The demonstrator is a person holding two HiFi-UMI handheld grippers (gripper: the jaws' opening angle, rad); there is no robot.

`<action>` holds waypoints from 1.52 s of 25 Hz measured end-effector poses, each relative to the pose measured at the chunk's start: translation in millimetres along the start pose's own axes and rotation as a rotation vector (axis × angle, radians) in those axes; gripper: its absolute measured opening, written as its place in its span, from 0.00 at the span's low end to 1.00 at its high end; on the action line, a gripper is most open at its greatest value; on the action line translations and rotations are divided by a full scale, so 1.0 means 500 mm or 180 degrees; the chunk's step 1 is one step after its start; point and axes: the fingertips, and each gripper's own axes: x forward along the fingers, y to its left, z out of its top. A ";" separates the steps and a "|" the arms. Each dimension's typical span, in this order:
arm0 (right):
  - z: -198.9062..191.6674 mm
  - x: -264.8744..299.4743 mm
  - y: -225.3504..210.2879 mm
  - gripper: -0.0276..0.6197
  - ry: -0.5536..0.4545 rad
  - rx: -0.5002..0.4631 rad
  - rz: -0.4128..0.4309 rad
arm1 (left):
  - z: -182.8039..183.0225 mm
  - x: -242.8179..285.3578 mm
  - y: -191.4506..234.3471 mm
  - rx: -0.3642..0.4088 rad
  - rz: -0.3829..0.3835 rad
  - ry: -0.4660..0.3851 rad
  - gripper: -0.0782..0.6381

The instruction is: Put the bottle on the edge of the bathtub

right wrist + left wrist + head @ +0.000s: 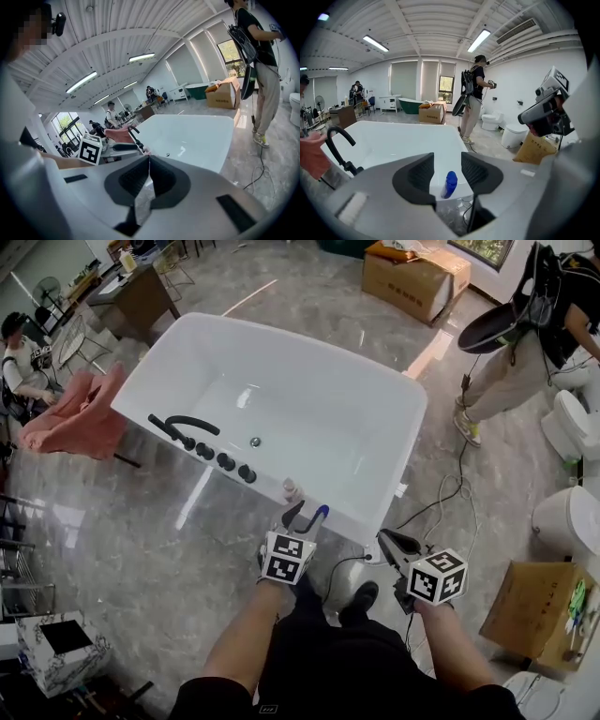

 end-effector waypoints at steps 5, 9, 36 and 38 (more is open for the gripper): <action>0.008 0.008 0.029 0.06 -0.0016 -0.0030 0.0013 | 0.004 -0.044 0.024 -0.0035 0.0066 -0.0045 0.35; 0.015 0.030 0.056 0.06 -0.0033 -0.0020 -0.0003 | 0.020 -0.095 0.062 0.0039 0.0119 -0.0147 0.31; 0.148 0.141 0.218 0.06 -0.0327 -0.0450 0.0394 | 0.020 -0.390 0.252 -0.0427 0.0741 -0.0479 0.20; 0.155 0.128 0.207 0.06 -0.0356 -0.0456 0.0400 | 0.025 -0.400 0.246 -0.0486 0.0789 -0.0480 0.20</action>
